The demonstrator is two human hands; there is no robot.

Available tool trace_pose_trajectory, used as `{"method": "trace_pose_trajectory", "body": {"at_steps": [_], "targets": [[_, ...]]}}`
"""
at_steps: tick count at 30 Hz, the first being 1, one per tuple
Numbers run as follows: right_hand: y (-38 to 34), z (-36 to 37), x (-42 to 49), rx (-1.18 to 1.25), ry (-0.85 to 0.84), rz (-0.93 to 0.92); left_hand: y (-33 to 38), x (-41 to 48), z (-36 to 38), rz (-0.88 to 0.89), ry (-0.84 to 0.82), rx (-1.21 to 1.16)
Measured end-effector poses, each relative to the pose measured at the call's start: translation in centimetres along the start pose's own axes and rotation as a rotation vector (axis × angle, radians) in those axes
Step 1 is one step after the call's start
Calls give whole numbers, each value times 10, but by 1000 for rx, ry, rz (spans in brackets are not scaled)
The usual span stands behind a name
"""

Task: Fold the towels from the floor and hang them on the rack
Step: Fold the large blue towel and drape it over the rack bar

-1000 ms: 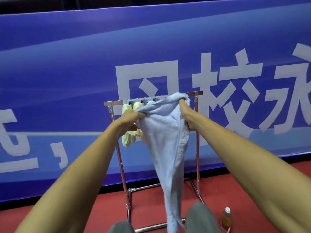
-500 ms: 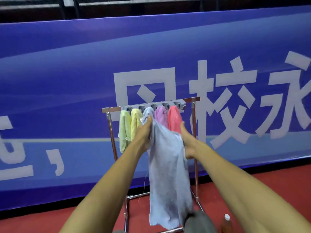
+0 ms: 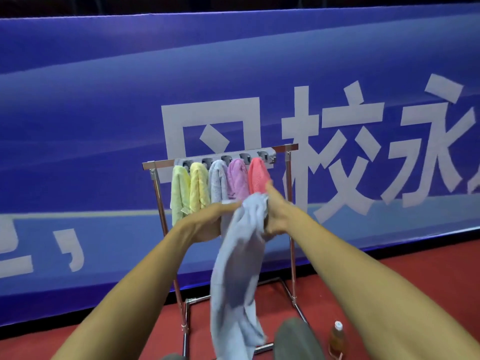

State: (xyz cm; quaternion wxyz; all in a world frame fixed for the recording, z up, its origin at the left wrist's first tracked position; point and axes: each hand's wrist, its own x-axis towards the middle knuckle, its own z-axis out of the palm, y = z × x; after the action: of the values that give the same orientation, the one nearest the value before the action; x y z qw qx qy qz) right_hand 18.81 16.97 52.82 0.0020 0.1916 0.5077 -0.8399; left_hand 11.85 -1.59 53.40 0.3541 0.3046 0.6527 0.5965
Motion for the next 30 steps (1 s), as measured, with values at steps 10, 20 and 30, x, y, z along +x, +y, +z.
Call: {"method": "trace_pose_trajectory", "body": {"at_steps": [10, 20, 30], "targets": [[36, 5, -20, -156, -352, 18, 9, 1, -10, 87, 413, -57], [33, 19, -29, -40, -393, -2, -4, -19, -37, -187, 348, 236], [28, 0, -14, -77, -178, -112, -10, -25, -36, -12, 69, 126]]}}
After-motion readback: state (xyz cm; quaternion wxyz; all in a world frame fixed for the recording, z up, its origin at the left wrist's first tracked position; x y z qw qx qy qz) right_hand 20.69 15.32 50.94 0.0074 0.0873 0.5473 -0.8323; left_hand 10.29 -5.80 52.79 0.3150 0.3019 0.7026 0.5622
